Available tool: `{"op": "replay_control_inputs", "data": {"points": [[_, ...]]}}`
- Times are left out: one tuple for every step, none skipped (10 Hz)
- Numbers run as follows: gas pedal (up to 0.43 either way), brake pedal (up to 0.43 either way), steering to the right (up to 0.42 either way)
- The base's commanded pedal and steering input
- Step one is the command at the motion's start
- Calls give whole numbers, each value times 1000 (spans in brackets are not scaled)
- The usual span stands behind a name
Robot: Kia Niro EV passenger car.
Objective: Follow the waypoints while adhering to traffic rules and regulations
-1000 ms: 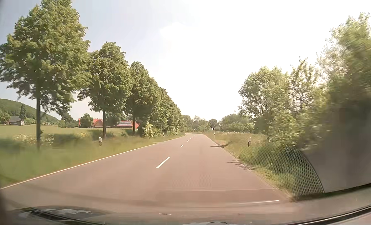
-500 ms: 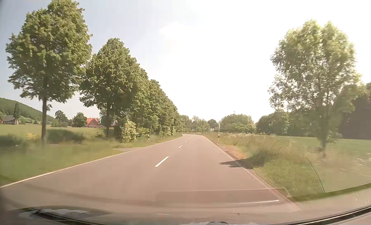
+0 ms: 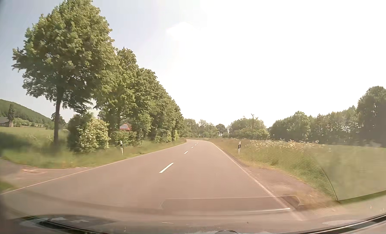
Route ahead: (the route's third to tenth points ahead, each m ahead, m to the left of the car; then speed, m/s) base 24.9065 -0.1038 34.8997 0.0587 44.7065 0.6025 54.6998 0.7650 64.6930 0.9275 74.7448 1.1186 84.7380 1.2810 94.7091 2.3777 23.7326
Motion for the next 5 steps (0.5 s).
{"op": "replay_control_inputs", "data": {"points": [[350,0,0],[350,0,0],[350,0,-1],[350,0,0],[350,0,-1]]}}
